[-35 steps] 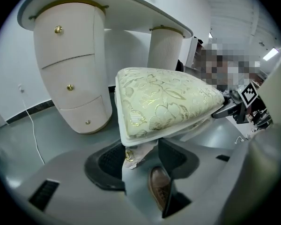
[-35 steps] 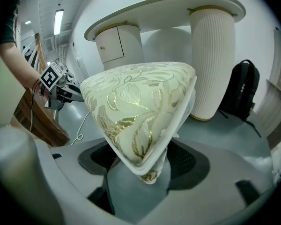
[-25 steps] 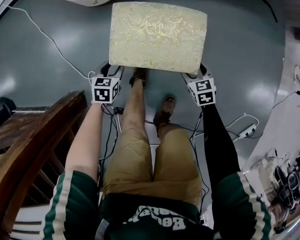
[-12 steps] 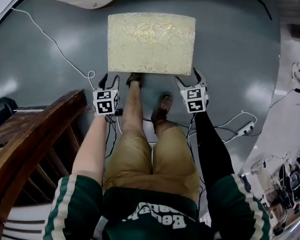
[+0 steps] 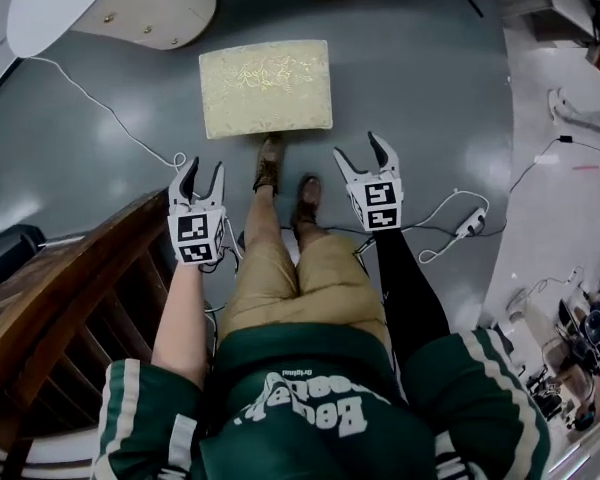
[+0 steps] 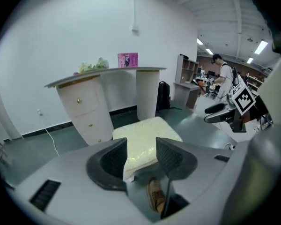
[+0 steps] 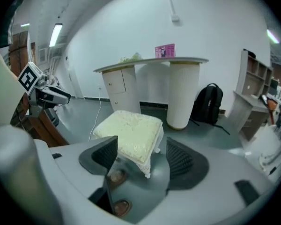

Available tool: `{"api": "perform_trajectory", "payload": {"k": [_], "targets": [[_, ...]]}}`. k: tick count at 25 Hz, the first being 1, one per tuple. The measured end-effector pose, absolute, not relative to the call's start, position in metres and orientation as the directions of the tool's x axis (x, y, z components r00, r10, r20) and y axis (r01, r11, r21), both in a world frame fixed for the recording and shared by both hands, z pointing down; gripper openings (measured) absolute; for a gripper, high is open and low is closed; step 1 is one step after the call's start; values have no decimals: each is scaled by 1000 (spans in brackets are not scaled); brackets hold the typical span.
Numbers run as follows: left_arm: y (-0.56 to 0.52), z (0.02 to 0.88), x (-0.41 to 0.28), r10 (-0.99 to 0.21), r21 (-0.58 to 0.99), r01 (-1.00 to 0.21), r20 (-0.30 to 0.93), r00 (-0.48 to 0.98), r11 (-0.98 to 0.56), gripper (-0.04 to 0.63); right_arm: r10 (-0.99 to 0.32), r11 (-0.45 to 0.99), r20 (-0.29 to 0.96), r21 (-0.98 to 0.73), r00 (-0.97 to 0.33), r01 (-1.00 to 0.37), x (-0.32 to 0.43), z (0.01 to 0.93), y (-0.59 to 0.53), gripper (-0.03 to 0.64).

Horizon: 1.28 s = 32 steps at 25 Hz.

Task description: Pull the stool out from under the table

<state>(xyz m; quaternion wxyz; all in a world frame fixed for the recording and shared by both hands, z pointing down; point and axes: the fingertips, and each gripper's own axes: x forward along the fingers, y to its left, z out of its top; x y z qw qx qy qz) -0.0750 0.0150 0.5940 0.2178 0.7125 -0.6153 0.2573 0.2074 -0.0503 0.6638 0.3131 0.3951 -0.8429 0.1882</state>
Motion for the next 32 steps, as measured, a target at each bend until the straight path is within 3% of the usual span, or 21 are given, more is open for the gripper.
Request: {"api": "perform_trajectory", "payload": {"k": [4, 10, 24, 32], "targets": [[-5, 508, -50, -822, -18, -976, 544, 171, -215, 203, -643, 609, 563, -35, -519, -792, 196, 564, -69, 333], [-35, 402, -34, -875, -48, -954, 416, 249, -295, 204, -676, 654, 450, 2, -584, -756, 157, 458, -81, 325], [-82, 254, -24, -895, -123, -891, 153, 418, -437, 202, -808, 587, 185, 179, -559, -789, 111, 265, -106, 310], [-75, 208, -20, -894, -155, -880, 50, 446, -448, 202, -825, 562, 93, 225, -557, -796, 107, 218, -83, 264]]}}
